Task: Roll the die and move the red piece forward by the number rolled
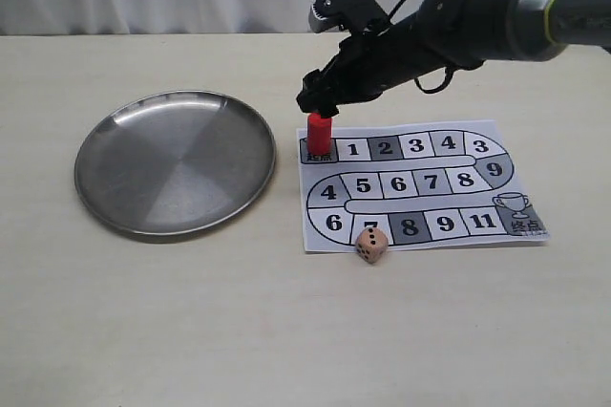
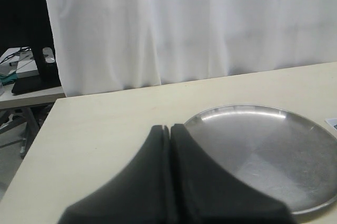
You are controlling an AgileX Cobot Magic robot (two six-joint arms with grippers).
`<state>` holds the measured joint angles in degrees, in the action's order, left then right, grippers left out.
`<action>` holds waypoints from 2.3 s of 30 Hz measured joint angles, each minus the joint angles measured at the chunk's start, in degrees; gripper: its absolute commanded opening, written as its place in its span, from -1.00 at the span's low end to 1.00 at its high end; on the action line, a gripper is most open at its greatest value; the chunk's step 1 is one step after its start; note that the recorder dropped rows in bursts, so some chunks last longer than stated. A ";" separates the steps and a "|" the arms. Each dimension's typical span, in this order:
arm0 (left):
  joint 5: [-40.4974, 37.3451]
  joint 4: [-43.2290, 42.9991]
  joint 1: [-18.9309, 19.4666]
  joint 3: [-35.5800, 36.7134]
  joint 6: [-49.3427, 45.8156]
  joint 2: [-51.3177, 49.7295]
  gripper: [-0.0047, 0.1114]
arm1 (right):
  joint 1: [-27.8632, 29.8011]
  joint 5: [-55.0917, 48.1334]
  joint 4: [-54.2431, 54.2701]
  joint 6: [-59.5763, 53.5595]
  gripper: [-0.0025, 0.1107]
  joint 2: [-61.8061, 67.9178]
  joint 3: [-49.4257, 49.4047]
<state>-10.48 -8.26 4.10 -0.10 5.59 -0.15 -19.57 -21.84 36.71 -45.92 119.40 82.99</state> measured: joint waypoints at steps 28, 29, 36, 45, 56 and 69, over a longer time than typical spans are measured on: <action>0.00 0.00 0.00 0.00 0.00 0.00 -0.92 | -2.48 8.04 -1.26 -1.21 -0.88 6.96 0.00; 0.00 0.00 0.00 0.00 0.00 0.00 -0.92 | -2.48 8.04 -1.26 -1.21 -0.88 6.96 0.00; 0.00 0.00 0.00 0.00 0.00 0.00 -0.92 | -2.48 6.41 -1.37 0.14 -0.88 1.93 0.00; 0.00 0.00 0.00 0.00 0.00 0.00 -0.92 | 2.89 -1.40 -1.37 1.90 -0.88 -6.46 -0.82; 0.00 0.00 0.00 0.00 0.00 0.00 -0.92 | 2.89 2.12 -1.13 1.79 -0.88 3.97 -4.27; 0.00 0.00 0.00 0.00 0.00 0.00 -0.92 | 4.43 1.46 -2.49 2.88 -0.88 -3.74 -4.58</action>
<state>-10.48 -8.26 4.10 -0.10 5.59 -0.15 -15.14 -20.39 34.21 -43.04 115.66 78.41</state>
